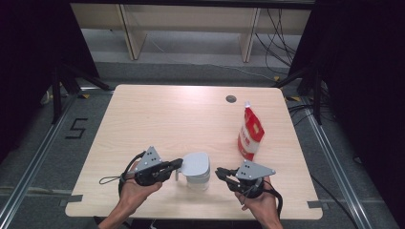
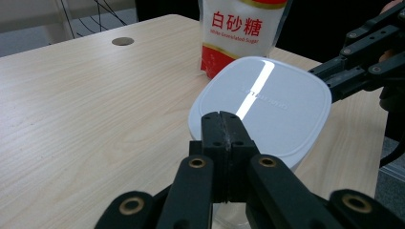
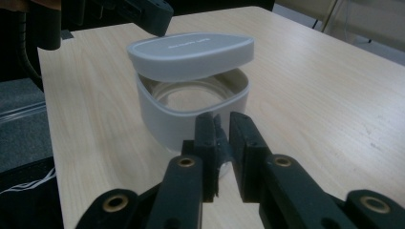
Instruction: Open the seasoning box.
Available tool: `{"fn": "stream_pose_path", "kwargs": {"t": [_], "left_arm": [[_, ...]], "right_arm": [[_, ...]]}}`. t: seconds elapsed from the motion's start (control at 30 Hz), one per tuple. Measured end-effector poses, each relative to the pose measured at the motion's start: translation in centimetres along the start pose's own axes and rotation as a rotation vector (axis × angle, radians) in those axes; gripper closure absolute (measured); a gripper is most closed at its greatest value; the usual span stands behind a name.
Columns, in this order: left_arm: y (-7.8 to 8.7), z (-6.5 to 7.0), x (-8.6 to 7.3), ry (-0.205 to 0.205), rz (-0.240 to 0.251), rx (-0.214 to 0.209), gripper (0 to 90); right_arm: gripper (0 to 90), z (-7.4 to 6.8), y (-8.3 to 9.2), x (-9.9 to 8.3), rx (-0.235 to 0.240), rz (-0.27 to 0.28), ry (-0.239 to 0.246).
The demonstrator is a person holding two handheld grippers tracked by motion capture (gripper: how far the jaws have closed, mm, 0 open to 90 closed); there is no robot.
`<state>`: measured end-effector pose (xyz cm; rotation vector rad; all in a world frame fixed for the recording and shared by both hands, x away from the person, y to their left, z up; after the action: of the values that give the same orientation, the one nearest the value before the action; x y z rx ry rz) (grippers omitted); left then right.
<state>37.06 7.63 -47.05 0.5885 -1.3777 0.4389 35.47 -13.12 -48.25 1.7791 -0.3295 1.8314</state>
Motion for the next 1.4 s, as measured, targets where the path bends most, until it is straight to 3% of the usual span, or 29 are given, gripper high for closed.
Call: {"fn": "stream_pose_path", "kwargs": {"t": [0.07,0.1,0.13,0.2,0.53,0.73,0.77,0.83,0.87,0.97,1.03,1.17,1.2,1.3,1.4], "left_arm": [[0.1,0.0,-0.1,0.013,-0.009,0.011,89.2],[0.2,-0.2,-0.2,-0.001,-0.017,0.002,89.3],[0.2,-0.1,-0.3,0.017,-0.004,0.012,89.3],[0.2,-0.1,-0.3,0.017,-0.005,0.012,89.3],[0.2,-0.1,-0.3,0.016,-0.005,0.008,89.2],[0.2,-0.2,-0.2,-0.006,-0.012,0.002,89.0],[0.3,-0.3,-0.2,-0.018,-0.013,-0.019,87.4],[0.5,-0.4,-0.2,0.001,-0.018,-0.015,84.9],[1.0,-0.6,-0.3,0.024,-0.01,-0.013,78.8],[1.7,-0.7,-0.6,0.026,-0.032,-0.025,72.0],[2.8,-0.9,-1.5,-0.006,-0.061,-0.023,61.9],[4.0,-1.2,-2.7,-0.003,-0.085,0.008,50.9],[4.5,-1.6,-3.2,-0.018,-0.092,0.014,48.3],[5.2,-1.8,-4.1,-0.001,-0.108,0.022,37.7],[5.7,-1.8,-5.0,-0.027,-0.136,0.02,31.0]], "right_arm": [[83.9,-0.3,-0.3,0.2,-0.005,0.012,-0.019],[84.2,-0.3,-0.4,0.3,0.003,0.011,-0.008],[84.4,-0.2,-0.6,0.6,0.008,0.009,0.015],[84.7,-0.3,-0.7,0.7,0.01,0.006,-0.004],[85.7,-1.0,-1.7,1.6,0.032,0.015,0.015],[90.0,-1.3,-2.3,2.4,0.048,0.031,0.06],[90.0,-1.4,-2.4,2.6,0.048,0.039,0.059],[90.0,-1.4,-2.4,2.6,0.057,0.032,0.065],[90.0,-1.4,-2.6,2.8,0.04,0.041,0.061],[90.0,-1.6,-2.6,3.0,0.057,0.041,0.074],[90.0,-1.7,-2.8,3.2,0.056,0.05,0.075],[90.0,-1.7,-3.0,3.4,0.054,0.05,0.082],[90.0,-1.8,-3.1,3.6,0.055,0.053,0.088],[90.0,-2.0,-3.2,3.8,0.061,0.051,0.085],[90.0,-2.1,-3.4,4.4,0.072,0.064,0.086]]}}
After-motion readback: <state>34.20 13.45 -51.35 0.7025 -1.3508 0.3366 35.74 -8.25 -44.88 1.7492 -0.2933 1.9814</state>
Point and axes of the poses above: each handheld gripper's, and its own axes: y roughly backward along the jaws, x roughly out of its top, z roughly to its right, the point moved 7 cm from there along -y, roughly forward along the jaws, and after that the axes turned 14 degrees about z, right-handed, at the moved point
